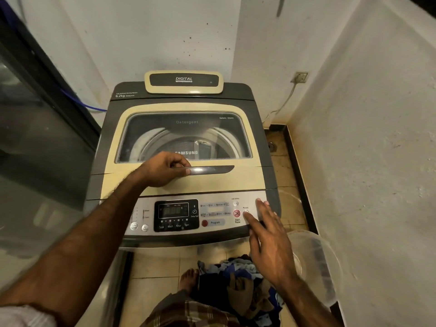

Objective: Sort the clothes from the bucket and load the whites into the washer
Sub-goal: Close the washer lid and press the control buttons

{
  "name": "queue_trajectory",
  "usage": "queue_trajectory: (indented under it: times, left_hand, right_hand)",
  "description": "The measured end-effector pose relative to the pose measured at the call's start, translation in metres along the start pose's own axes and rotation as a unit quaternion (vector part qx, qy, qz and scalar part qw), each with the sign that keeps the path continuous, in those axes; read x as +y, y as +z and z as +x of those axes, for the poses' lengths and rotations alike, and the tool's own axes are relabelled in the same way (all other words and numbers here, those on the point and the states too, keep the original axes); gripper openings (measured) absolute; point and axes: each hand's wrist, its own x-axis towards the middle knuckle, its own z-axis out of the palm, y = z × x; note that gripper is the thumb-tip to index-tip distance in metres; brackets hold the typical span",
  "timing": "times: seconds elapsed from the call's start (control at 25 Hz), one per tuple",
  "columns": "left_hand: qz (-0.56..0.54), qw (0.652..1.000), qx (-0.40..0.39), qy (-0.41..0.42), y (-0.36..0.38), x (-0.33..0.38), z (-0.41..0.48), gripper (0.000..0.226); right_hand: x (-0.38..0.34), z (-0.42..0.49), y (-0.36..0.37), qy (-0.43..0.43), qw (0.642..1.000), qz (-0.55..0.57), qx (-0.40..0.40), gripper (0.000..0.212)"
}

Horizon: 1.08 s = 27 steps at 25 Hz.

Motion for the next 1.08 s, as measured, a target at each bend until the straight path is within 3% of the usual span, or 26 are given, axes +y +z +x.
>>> queue_trajectory:
  times: [0.48,0.76,1.08]
  left_hand:
    - [0.004,1.0,0.005,-0.018,-0.001,0.001,-0.001,0.006]
    - [-0.012,1.0,0.006,-0.019,0.0,0.001,-0.001,0.004]
    - [-0.006,1.0,0.009,-0.015,0.002,-0.002,0.002,0.007]
  right_hand:
    - [-0.01,0.005,-0.012,0.018,0.999,0.014,-0.049,0.055]
    - [-0.023,0.007,-0.01,0.012,0.994,-0.06,-0.088,0.058]
    - [-0.023,0.011,-0.01,0.025,0.992,-0.054,-0.108,0.064]
